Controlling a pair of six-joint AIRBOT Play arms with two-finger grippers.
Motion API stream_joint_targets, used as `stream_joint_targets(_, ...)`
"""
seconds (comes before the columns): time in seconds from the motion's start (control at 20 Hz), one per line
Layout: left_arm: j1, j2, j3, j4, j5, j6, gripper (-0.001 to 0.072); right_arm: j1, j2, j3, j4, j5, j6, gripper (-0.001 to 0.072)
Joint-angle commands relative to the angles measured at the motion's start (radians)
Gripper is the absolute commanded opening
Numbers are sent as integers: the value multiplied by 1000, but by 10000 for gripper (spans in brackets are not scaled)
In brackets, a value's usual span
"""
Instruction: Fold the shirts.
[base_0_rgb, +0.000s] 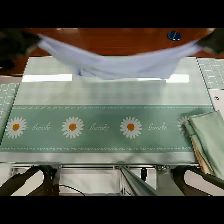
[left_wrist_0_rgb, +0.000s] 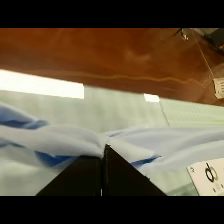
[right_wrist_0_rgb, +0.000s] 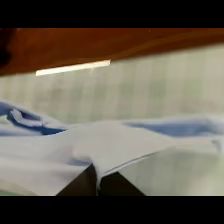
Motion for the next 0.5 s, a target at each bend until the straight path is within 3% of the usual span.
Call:
stream_joint_targets(0.0,16,104,256,163,-2,-83,20,2,140,238,-111,-21,30,18)
stream_joint_targets(0.25,67,315,346,573,-69,-232,20,2,377,253,-326,31,72,18)
stream_joint_targets(0.45,71,470,346,783,-217,-240,20,2,494,252,-406,106,106,18)
